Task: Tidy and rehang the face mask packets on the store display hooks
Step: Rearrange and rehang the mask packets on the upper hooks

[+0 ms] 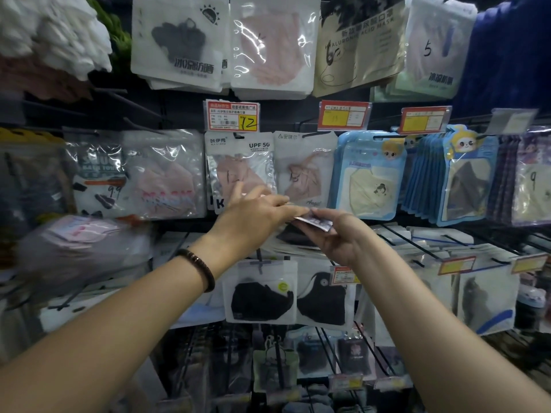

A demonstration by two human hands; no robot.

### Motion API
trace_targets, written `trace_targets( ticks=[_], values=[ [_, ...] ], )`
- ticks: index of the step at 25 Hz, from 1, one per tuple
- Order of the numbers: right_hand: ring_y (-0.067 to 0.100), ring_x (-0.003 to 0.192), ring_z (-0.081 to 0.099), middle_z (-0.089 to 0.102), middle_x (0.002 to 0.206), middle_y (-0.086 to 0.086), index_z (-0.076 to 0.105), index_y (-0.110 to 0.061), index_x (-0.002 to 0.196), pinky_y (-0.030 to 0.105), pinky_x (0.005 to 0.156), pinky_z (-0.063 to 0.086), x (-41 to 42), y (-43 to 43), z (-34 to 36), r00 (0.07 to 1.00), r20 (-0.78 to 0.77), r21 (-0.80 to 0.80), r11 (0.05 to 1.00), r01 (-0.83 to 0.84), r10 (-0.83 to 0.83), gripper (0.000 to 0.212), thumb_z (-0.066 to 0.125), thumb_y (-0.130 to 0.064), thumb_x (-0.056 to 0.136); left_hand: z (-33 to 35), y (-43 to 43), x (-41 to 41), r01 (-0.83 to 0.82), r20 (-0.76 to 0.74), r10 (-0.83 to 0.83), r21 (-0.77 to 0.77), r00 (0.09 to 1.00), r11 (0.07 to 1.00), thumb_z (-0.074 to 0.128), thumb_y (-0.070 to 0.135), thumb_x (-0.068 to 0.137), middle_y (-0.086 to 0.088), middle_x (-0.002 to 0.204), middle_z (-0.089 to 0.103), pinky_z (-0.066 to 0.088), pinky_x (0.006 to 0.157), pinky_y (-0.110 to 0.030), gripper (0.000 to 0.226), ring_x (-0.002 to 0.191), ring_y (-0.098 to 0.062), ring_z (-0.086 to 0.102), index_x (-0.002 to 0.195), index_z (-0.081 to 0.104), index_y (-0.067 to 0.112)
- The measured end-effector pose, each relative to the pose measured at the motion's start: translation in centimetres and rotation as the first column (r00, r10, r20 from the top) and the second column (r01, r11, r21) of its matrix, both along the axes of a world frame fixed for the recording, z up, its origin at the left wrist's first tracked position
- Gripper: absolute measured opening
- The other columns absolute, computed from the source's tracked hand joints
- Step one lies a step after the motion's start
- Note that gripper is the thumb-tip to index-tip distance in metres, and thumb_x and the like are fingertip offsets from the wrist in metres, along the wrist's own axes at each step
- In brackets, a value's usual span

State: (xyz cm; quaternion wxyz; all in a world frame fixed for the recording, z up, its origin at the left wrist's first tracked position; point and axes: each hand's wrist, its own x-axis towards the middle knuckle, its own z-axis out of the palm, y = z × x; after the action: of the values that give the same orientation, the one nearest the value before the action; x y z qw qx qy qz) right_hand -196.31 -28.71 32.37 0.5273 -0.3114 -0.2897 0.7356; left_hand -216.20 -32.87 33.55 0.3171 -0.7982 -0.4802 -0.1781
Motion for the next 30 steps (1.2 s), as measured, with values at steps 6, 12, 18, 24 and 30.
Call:
trace_targets(
  ticks=[6, 12, 18, 24, 30],
  values=[
    [0.031, 0.087, 0.082, 0.083, 0.103, 0.016, 0.068, -0.003, 0.123, 0.045, 0.076, 0.069, -1.9, -5.4, -1.9, 0.939, 0.039, 0.162, 0.929, 0.332, -0.342, 0.032, 0.075, 0.007, 0.093, -3.4, -3.8, -1.9, -0.111, 0.654, 0.126, -0.064, 0.746, 0.992, 0.086, 0.039, 0.083, -0.006, 0.167, 0.026, 0.03, 0.124, -0.053, 0.095, 0.153, -0.031, 0.028, 0.162, 0.033, 0.036],
    [0.03, 0.103, 0.081, 0.084, 0.107, 0.008, 0.068, -0.016, 0.125, 0.055, 0.099, 0.062, -6.6, -9.2, -8.1, 0.859, -0.111, 0.211, 0.833, 0.512, -0.5, 0.042, 0.079, 0.006, 0.091, -6.2, -5.4, -0.3, 0.349, 0.949, -0.03, 0.145, -0.314, 0.926, 0.067, 0.017, 0.105, -0.006, 0.113, 0.081, 0.061, 0.096, -0.054, 0.02, 0.105, -0.026, 0.078, 0.124, 0.062, 0.015],
    [0.024, 0.098, 0.08, 0.082, 0.11, 0.01, 0.071, -0.022, 0.121, 0.048, 0.094, 0.062, -6.5, -10.4, -10.4, 0.831, -0.026, 0.254, 0.8, 0.544, -0.556, 0.04, 0.086, -0.006, 0.088, -7.5, -5.0, -2.2, 0.232, 0.94, -0.133, 0.212, -0.315, 0.949, 0.056, 0.004, 0.109, -0.006, 0.111, 0.081, 0.056, 0.106, -0.051, 0.019, 0.111, -0.025, 0.076, 0.117, 0.068, 0.016],
    [0.007, 0.092, 0.079, 0.083, 0.097, -0.011, 0.076, -0.027, 0.111, 0.028, 0.081, 0.062, -3.1, -8.9, -7.6, 0.749, 0.29, 0.611, 0.718, 0.333, -0.595, 0.027, 0.086, -0.013, 0.091, -9.7, -5.5, -4.5, 0.193, 0.982, -0.148, 0.168, -0.116, 0.967, 0.058, 0.02, 0.109, -0.002, 0.106, 0.08, 0.055, 0.103, -0.06, 0.009, 0.105, -0.022, 0.076, 0.116, 0.06, 0.026],
    [0.013, 0.086, 0.08, 0.084, 0.092, -0.001, 0.082, -0.023, 0.106, 0.024, 0.076, 0.061, -4.5, -7.4, -8.2, 0.811, 0.155, 0.569, 0.722, 0.394, -0.565, 0.017, 0.081, -0.01, 0.096, -10.7, -6.3, -3.7, 0.233, 0.989, -0.147, 0.15, -0.03, 0.961, 0.054, 0.014, 0.111, 0.001, 0.108, 0.08, 0.059, 0.099, -0.044, 0.015, 0.106, -0.016, 0.076, 0.123, 0.06, 0.021]
  ],
)
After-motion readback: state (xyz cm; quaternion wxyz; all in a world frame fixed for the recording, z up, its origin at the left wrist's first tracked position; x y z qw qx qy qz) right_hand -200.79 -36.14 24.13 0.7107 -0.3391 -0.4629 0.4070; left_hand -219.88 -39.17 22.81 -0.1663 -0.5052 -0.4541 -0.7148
